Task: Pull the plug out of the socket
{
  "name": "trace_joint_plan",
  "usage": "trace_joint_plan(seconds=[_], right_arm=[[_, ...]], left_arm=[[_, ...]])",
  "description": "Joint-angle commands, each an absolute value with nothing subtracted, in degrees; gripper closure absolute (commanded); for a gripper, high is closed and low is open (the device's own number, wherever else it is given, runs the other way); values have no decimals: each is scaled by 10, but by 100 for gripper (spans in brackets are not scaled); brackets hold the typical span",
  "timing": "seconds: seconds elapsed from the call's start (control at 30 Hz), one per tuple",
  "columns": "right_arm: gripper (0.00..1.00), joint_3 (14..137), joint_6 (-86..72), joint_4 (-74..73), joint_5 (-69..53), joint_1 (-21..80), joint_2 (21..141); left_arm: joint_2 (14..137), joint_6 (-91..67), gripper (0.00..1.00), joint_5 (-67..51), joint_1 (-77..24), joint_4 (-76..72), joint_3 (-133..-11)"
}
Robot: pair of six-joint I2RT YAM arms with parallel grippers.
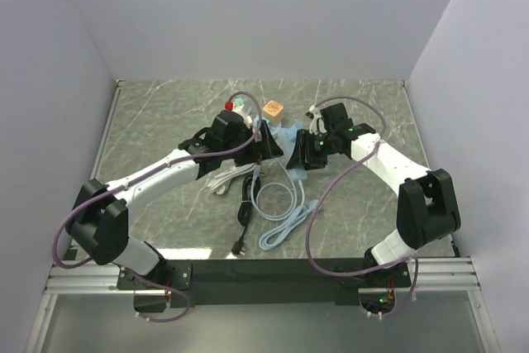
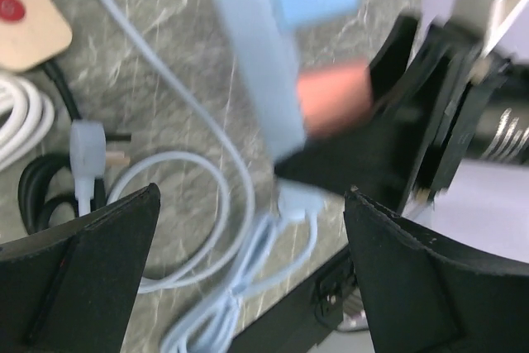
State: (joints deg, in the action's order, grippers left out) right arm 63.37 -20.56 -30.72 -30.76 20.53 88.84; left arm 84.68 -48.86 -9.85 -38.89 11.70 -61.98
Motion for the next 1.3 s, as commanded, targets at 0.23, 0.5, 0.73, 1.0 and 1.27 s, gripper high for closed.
trace_joint_plan(seconds=[0.23,0.5,0.73,1.0,1.27], right_arm=[[100,626,-188,-331,-464,207,824],[100,619,-195,-330,-481,218,801],[100,602,-214,-314,-479,225,787],[100,602,-229,-297,-481,230,780],[100,594,-283,-244,-467,233,781]], left_arm=[[903,-430,5,-6,-438,100,-678],[914,-453,9,40,-455,97,-678],[898,-487,14,95,-471,95,-685],[916,-505,25,74,-477,96,-691],[913,-553,57,50,-483,69,-679]])
